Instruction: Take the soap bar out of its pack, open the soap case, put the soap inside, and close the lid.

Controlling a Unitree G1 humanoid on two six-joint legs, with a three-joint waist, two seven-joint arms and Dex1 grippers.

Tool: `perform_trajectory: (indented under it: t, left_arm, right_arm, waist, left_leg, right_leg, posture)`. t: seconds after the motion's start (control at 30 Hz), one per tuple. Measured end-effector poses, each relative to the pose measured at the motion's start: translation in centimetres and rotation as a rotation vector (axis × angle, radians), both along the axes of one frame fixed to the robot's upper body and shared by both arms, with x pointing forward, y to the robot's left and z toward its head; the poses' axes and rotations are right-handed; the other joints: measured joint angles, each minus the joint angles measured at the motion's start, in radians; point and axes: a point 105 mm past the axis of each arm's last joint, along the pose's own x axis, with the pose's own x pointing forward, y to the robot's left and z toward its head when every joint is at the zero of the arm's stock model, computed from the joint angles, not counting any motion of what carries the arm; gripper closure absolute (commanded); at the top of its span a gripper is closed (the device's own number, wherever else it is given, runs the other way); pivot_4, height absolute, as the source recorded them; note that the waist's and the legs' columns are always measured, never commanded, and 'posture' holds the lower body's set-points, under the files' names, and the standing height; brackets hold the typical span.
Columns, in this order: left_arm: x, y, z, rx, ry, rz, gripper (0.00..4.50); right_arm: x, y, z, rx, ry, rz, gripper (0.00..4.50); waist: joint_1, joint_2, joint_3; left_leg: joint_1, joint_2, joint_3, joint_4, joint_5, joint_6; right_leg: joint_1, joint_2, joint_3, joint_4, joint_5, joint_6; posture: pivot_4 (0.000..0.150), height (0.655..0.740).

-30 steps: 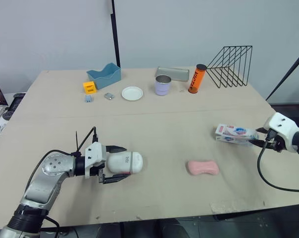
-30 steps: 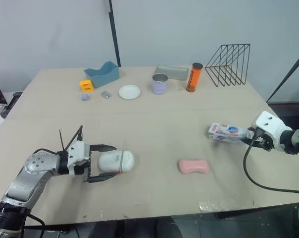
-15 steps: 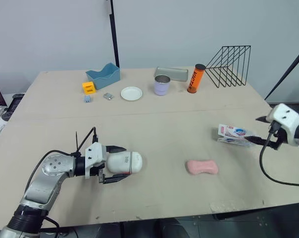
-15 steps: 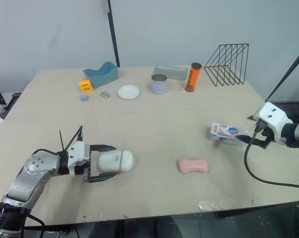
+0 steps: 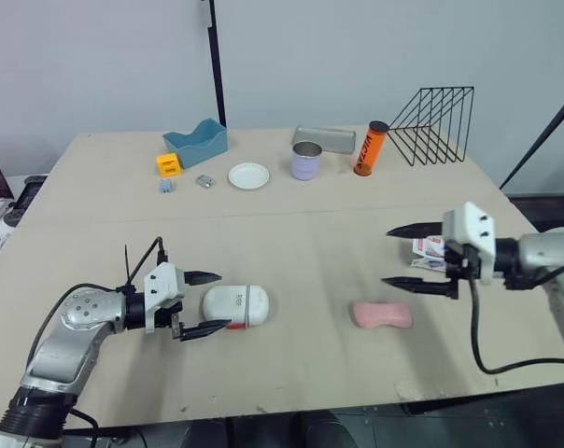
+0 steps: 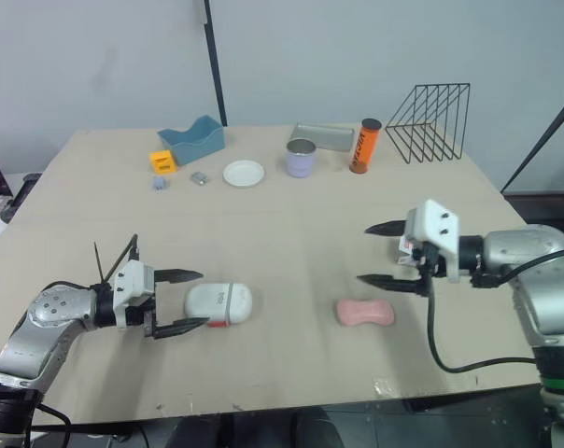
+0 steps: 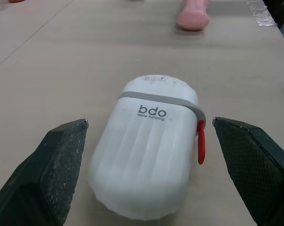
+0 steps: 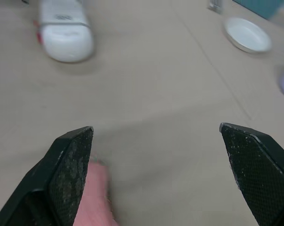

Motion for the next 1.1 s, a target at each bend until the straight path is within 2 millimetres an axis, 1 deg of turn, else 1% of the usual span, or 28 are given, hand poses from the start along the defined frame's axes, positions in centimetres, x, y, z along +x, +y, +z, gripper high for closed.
perform_trajectory:
  t: [0.03, 0.1, 0.27, 0.33, 0.43, 0.6, 0.8, 0.93, 1.03, 1.1]
  left_arm:
    - [-0.1, 0.3, -0.1, 0.006, 0.008, 0.009, 0.0]
    - [-0.2, 0.5, -0.3, 0.005, 0.015, 0.017, 0.0]
    - [-0.8, 1.0, -0.9, 0.023, 0.05, 0.023, 0.0]
    - [-0.9, 1.1, -0.9, 0.037, 0.049, 0.018, 0.0]
    - [-0.9, 1.2, -0.8, 0.043, 0.041, 0.008, 0.0]
    - [-0.6, 1.1, -0.4, 0.045, 0.025, 0.004, 0.0]
    - [-0.5, 1.2, -0.5, 0.057, 0.024, 0.004, 0.0]
    - [-0.4, 1.0, -0.3, 0.073, 0.016, -0.02, 0.0]
    - [0.2, 0.9, -0.4, 0.1, 0.006, -0.038, 0.0]
    - [0.5, 0.9, -0.8, 0.13, 0.006, -0.056, 0.0]
  right_arm:
    - [-0.6, 1.4, -0.2, 0.034, 0.016, 0.05, 0.05]
    - [-1.1, 2.7, -0.6, 0.071, 0.039, 0.087, 0.05]
    - [-1.9, 3.9, -1.7, 0.118, 0.105, 0.124, 0.05]
    - [-2.0, 4.2, -2.1, 0.115, 0.119, 0.137, 0.05]
    - [-1.9, 4.0, -2.4, 0.109, 0.126, 0.139, 0.05]
    - [-1.8, 3.8, -2.6, 0.111, 0.13, 0.133, 0.05]
    - [-1.7, 3.7, -2.7, 0.096, 0.116, 0.135, 0.05]
    - [-1.8, 4.0, -3.0, 0.093, 0.127, 0.142, 0.05]
    - [-1.9, 4.3, -3.6, 0.088, 0.14, 0.146, 0.05]
    - [-2.0, 4.3, -3.8, 0.09, 0.145, 0.145, 0.05]
  waist:
    - [0.0, 0.0, 0.0]
    - [0.001, 0.0, 0.0]
    - [0.004, -0.001, 0.0]
    - [0.004, -0.001, 0.0]
    - [0.004, -0.001, 0.0]
    - [0.004, -0.001, 0.0]
    - [0.004, -0.001, 0.0]
    - [0.004, -0.001, 0.0]
    - [0.004, -0.001, 0.0]
    - [0.004, -0.001, 0.0]
  left_leg:
    - [0.0, 0.0, 0.0, 0.0, 0.0, 0.0]
    - [0.0, 0.0, 0.0, 0.0, 0.0, 0.0]
    - [-0.001, 0.0, 0.0, 0.0, 0.0, 0.0]
    - [-0.001, 0.0, 0.0, 0.0, 0.0, 0.0]
    - [-0.001, 0.0, 0.0, 0.0, 0.0, 0.0]
    - [-0.001, 0.0, 0.0, 0.0, 0.0, 0.0]
    - [-0.001, 0.0, 0.0, 0.0, 0.0, 0.0]
    - [-0.001, 0.0, 0.0, 0.0, 0.0, 0.0]
    - [-0.001, 0.0, 0.0, 0.0, 0.0, 0.0]
    - [-0.001, 0.0, 0.001, 0.0, 0.0, 0.0]
  right_leg:
    - [0.0, 0.0, 0.0, 0.0, 0.0, 0.0]
    - [0.0, 0.0, 0.0, 0.0, -0.001, -0.002]
    - [-0.001, -0.001, 0.0, 0.0, -0.001, -0.003]
    - [-0.001, 0.0, -0.001, 0.0, -0.001, -0.003]
    - [-0.001, 0.0, -0.001, 0.0, -0.001, -0.003]
    - [-0.001, 0.0, -0.001, 0.0, -0.002, -0.003]
    - [-0.001, 0.0, -0.001, 0.0, -0.002, -0.003]
    - [-0.001, 0.0, -0.001, 0.0, -0.002, -0.003]
    - [-0.001, 0.0, -0.001, 0.0, -0.002, -0.003]
    - [-0.001, 0.0, -0.001, 0.0, -0.002, -0.003]
  posture:
    - [0.15, 0.7393]
    - [0.15, 0.7393]
    - [0.15, 0.7393]
    - [0.15, 0.7393]
    - [0.15, 0.7393]
    - [0.15, 0.7393]
    - [0.15, 0.7393]
    - [0.15, 0.7393]
    - [0.15, 0.7393]
    - [0.15, 0.7393]
